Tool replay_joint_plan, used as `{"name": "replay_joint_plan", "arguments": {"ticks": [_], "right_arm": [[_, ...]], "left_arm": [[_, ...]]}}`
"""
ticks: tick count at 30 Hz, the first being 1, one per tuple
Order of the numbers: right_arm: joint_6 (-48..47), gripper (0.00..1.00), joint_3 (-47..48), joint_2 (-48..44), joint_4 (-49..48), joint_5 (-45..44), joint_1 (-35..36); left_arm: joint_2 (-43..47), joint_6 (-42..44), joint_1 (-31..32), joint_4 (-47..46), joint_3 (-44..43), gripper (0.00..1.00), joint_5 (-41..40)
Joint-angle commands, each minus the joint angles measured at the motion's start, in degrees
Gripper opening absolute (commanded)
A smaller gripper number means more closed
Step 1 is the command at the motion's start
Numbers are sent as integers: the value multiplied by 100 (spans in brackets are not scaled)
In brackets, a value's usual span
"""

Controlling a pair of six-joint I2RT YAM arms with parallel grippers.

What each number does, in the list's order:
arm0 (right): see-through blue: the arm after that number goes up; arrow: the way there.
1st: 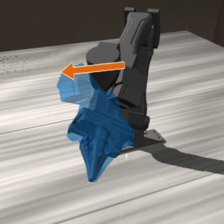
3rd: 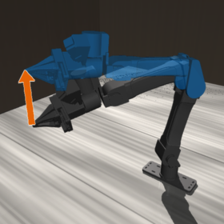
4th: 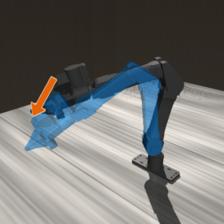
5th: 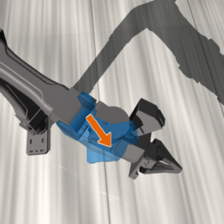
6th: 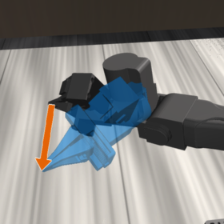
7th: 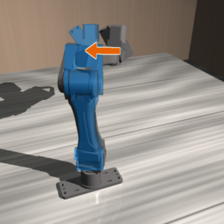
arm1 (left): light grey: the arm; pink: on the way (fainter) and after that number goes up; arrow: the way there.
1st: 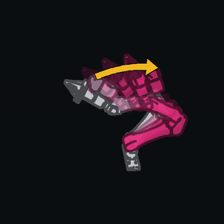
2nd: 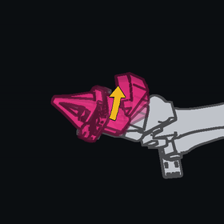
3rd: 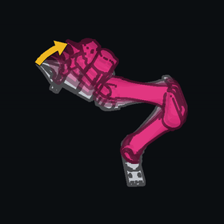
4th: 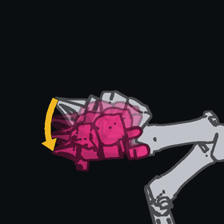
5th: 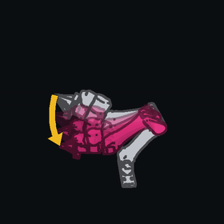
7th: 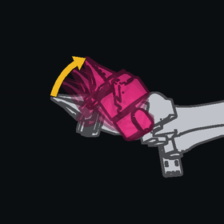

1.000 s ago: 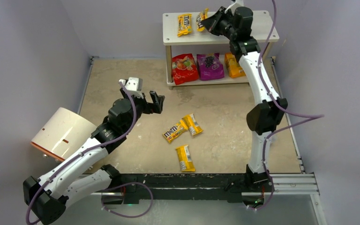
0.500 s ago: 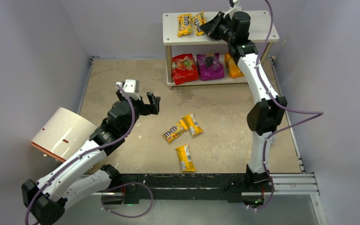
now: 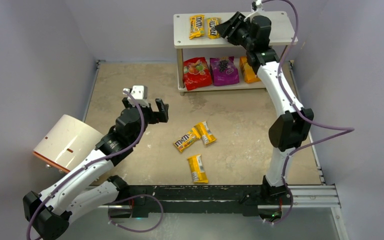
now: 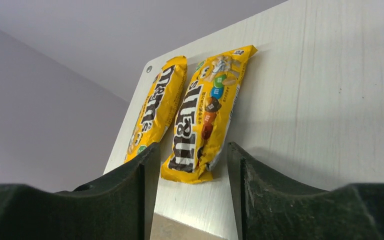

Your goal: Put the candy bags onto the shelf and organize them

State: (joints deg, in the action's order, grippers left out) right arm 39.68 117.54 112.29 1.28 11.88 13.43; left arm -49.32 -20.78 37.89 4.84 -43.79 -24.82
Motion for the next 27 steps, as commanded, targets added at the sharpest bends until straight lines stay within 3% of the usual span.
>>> {"name": "replay_joint_plan", "arguments": {"ticks": [1, 4, 6, 7, 13, 20, 23, 27], "right_arm": [[10, 59, -344, -654, 152, -473, -23], [-136, 75, -974, -1243, -57, -948, -20], [-340, 94, -1292, -1633, -46, -1160, -25], [-470, 98, -1416, -1811, 16, -1177, -23], [-1203, 99, -2673, -3184, 28, -1199, -25], [-1469, 99, -4994, -5010, 92, -222, -8], [-1405, 95, -6040, -5387, 89, 105, 238], [-1644, 93, -6850, -5181, -11, -267, 1144]], "left_arm": [[70, -159, -42, 2, -64, 100, -94], [52, -164, -44, -15, -49, 100, -133], [28, -191, -45, 33, -80, 100, -140], [9, -221, -44, 50, -87, 100, -126], [72, -304, -41, 44, -43, 100, -25], [170, -378, -45, 214, -90, 100, -129], [175, -472, -45, 219, -16, 100, -121], [4, -651, -44, 205, 47, 100, 55]]}}
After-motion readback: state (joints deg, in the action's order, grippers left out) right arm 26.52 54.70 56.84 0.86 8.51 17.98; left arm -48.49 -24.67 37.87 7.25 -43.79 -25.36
